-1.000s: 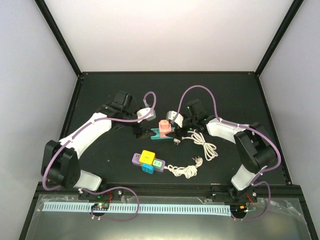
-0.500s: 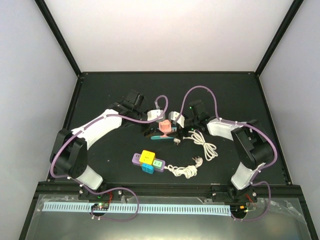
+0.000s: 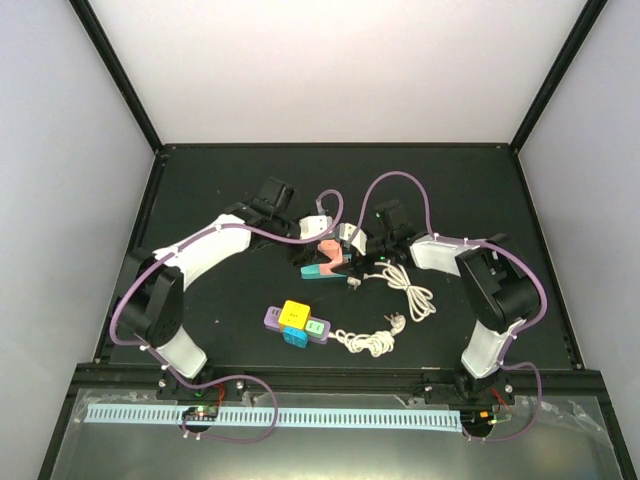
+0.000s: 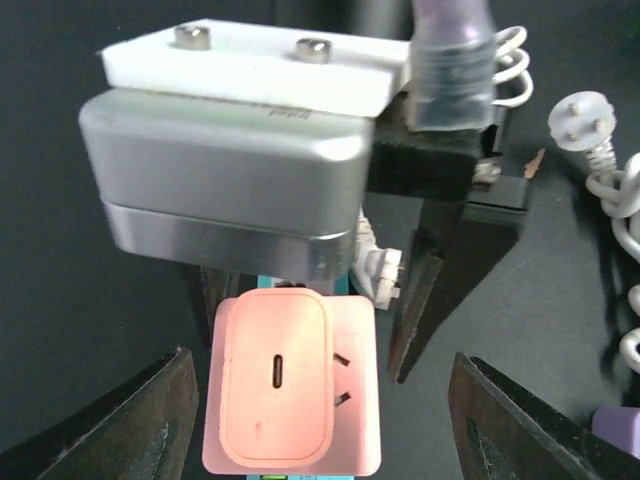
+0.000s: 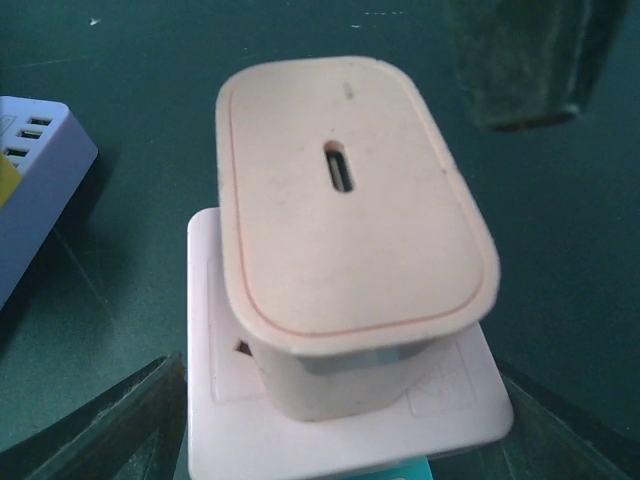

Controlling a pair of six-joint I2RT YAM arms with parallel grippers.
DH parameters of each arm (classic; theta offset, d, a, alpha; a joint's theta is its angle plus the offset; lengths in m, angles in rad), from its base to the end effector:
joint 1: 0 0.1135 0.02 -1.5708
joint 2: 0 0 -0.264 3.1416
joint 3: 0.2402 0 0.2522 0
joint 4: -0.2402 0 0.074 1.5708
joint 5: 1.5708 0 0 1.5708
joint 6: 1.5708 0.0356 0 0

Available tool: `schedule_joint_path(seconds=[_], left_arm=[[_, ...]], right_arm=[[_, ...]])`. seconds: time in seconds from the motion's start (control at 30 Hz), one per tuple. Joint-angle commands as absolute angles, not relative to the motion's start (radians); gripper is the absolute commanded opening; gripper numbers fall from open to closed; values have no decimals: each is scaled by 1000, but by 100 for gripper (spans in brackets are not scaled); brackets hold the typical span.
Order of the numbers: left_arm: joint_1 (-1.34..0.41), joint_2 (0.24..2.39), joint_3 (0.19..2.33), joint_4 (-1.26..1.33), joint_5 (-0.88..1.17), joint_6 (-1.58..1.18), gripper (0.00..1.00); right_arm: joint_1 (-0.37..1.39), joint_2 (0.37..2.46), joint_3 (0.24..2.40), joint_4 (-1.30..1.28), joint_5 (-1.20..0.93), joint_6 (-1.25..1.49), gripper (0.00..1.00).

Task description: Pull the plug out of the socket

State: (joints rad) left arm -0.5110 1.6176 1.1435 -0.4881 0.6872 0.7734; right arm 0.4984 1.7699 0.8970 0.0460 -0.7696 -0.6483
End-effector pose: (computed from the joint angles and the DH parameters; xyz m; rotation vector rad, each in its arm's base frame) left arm 0.2818 -0.1839 0.2355 1.6252 1.7303 -0.7399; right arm 0.2895 0.1857 0.1499 -1.5014 1.6776 0.8331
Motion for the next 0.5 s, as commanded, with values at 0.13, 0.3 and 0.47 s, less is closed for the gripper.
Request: schedule_joint_path(seconds=[0.13,0.3,0.47], left_arm=[[-516,1643,1177,-472,654,808,67],[-518,1657,1171,-459,671,811,59],[-520,1667,1162,-440,675,810,56]], right_arm=[[515,1783,913,69,-789,-665,75],[514,1789,916,78,-780,-652,72],[515,1800,930,63,-778,-653,71]])
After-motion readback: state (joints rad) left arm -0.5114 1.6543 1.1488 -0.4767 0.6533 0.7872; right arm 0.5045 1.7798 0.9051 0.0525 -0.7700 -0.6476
